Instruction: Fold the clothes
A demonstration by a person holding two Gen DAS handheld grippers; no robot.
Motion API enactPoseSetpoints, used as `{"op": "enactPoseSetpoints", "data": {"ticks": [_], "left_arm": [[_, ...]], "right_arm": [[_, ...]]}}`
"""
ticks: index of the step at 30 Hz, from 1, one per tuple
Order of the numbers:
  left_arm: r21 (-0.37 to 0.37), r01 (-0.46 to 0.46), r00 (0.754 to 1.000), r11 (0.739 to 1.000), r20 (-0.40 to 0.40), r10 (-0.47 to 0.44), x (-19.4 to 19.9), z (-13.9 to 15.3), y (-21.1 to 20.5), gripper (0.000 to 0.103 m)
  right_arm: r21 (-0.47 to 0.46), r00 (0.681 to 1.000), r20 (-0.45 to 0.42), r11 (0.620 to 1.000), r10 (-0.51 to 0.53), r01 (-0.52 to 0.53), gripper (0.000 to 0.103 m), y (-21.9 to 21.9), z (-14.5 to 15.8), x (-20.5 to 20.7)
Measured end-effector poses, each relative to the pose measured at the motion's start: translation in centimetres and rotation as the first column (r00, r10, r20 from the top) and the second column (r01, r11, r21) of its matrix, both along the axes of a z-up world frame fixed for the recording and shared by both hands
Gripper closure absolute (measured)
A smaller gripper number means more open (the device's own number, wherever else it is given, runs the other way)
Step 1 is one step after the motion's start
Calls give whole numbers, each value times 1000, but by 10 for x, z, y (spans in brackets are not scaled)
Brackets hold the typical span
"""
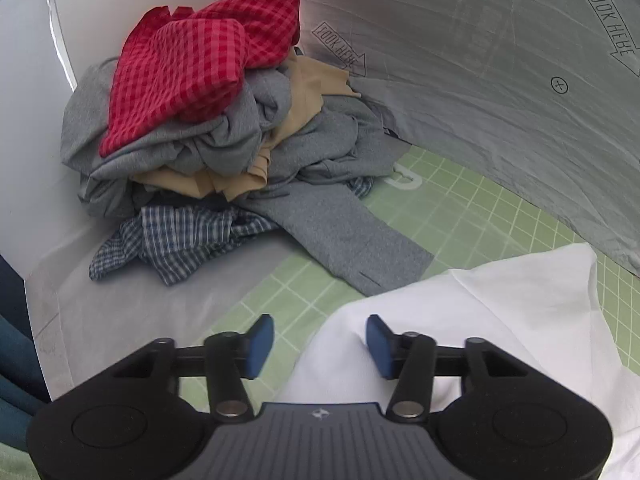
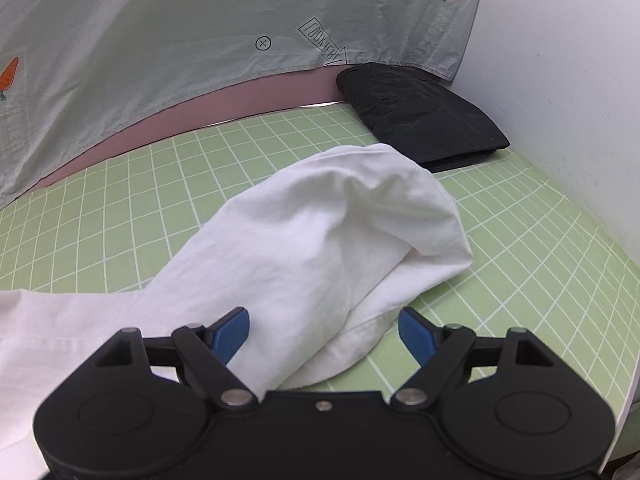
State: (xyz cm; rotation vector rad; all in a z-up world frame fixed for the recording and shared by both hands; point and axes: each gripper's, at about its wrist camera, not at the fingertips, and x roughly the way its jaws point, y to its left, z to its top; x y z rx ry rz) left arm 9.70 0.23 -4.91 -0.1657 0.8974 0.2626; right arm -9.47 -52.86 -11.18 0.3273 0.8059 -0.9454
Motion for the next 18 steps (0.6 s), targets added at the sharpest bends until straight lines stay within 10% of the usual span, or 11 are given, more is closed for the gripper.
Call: {"op": "enactPoseSetpoints", "data": {"ticks": [18], "left_arm": [[-268,-260,964,927,-10,267,-104,-9,24,15]], "right_arm": [[-2,997,63,999,33,-33,18,-15,12,-2]]}}
